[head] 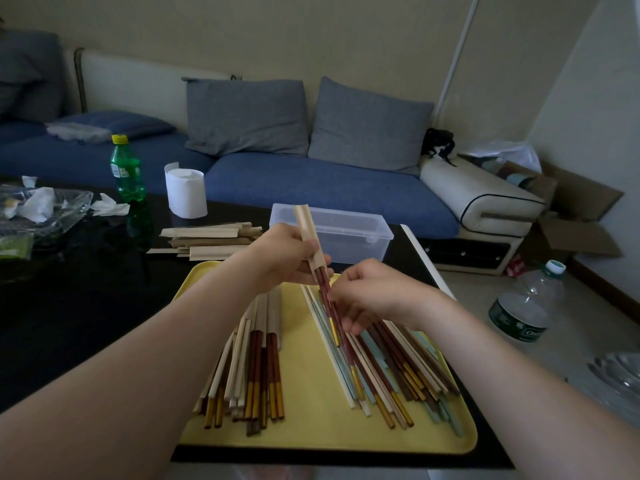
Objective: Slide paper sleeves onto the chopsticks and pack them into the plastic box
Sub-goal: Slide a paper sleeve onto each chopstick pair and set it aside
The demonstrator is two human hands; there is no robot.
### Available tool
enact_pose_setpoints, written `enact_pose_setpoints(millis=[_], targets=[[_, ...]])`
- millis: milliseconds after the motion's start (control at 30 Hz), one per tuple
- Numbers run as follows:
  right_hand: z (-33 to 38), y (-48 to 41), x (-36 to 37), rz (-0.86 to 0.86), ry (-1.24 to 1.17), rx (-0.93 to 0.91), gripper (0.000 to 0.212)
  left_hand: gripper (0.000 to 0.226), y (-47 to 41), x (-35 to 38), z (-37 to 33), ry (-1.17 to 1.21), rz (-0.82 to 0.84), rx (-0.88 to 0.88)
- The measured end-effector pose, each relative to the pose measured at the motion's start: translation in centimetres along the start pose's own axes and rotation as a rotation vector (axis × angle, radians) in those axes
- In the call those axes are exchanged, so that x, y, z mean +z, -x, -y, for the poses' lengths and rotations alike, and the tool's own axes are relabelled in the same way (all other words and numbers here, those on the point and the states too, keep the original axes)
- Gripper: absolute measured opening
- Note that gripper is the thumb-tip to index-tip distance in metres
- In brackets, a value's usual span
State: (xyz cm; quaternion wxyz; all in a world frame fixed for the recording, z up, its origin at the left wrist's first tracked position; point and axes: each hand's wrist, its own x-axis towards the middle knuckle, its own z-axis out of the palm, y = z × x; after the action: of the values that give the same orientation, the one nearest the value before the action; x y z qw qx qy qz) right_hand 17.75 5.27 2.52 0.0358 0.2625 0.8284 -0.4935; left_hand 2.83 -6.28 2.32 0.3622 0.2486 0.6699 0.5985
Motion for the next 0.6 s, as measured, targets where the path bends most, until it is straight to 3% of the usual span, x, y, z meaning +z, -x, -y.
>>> enact_pose_setpoints(millis=[133,300,367,600], targets=[[-0.2,-0.6,0.3,-0.114,-0.202,-0.038,0.027,0.022,0.1,0.1,-0.1,-0.048,0.048,-0.031],[0.0,0.5,-0.6,0.012,0.002,0.051,0.044,0.024,-0.2,-0.3,0.1,-0.027,-0.039,-0.009],[0.0,0.4,-0.4,-0.019,-0.008,0.066,0.048,0.022,-0.1,-0.4,0.1,-0.032,-0.027,-0.019],[0.1,-0.6,0.8,-0.177,-0.343,0.064,0.059,0.022,0.4,-0.4,-0.3,-0.074,0.092,-0.091]])
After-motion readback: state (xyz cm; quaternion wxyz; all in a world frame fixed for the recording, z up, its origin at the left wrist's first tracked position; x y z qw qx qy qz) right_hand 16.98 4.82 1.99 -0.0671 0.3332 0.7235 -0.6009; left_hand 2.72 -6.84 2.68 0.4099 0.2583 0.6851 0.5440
